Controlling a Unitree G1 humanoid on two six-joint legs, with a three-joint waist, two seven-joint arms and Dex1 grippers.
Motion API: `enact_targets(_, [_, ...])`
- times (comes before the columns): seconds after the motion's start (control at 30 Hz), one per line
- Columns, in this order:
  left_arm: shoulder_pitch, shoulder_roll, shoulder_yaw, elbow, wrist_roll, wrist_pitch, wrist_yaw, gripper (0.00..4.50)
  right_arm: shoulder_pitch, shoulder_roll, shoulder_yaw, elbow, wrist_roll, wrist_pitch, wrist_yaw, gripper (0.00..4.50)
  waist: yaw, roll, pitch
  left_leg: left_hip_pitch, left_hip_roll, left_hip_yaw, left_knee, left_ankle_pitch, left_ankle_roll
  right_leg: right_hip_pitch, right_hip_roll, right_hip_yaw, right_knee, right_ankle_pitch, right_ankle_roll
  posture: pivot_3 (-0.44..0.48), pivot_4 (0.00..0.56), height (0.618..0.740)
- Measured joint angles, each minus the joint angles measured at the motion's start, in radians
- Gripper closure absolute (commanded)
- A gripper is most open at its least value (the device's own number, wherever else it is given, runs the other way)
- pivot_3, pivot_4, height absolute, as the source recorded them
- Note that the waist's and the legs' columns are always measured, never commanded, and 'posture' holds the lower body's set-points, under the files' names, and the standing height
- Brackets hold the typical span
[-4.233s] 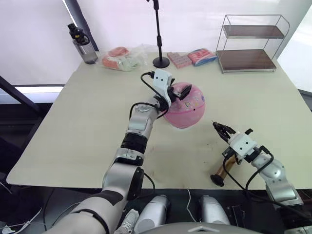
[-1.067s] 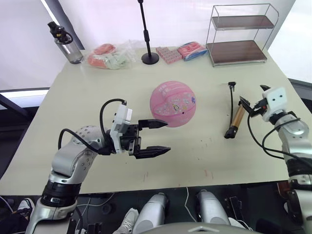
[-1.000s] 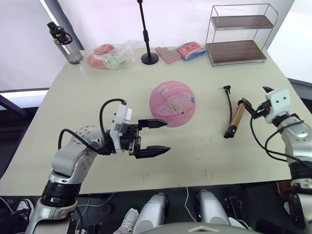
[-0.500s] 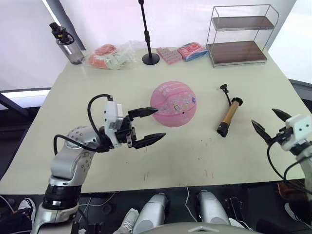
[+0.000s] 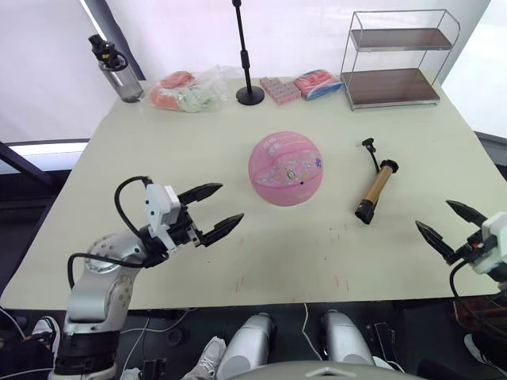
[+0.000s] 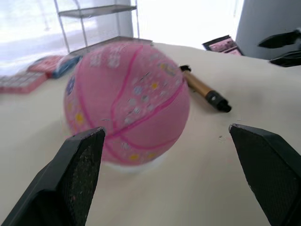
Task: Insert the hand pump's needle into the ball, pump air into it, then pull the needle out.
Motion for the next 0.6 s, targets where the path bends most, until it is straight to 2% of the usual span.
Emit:
enact_targets(0.17, [0.091,-0.023,0.032,0.008,0.041,-0.033,0.071,0.00,0.027,0.000,-0.010,0.083,0.014,-0.065,0.086,0.01,-0.001,0.000,0.000,0.001,0.001,0.001,0.000,0.000,0.001,0.001,0.000,0.001,0.000,0.000,0.000,0.000,0.150,0.736])
enact_targets(0.4, [0.179,-0.028,0.062,0.110,0.141,-0.074,0.148,0.00,0.048,0.000,-0.044,0.198,0.017,-0.138,0.166,0.01,-0.001,0.000,0.000,0.002,0.004,0.002,0.000,-0.002,0.004,0.001,0.001,0.001,0.000,0.001,-0.002,0.000,0.150,0.736])
enact_targets(0.6, [0.217,-0.034,0.066,0.145,0.190,-0.118,0.186,0.00,0.058,-0.005,-0.045,0.207,0.027,-0.140,0.206,0.01,0.000,0.000,0.000,0.002,0.005,0.004,0.000,-0.002,0.004,0.001,0.001,0.002,0.000,0.001,-0.002,0.000,0.150,0.736])
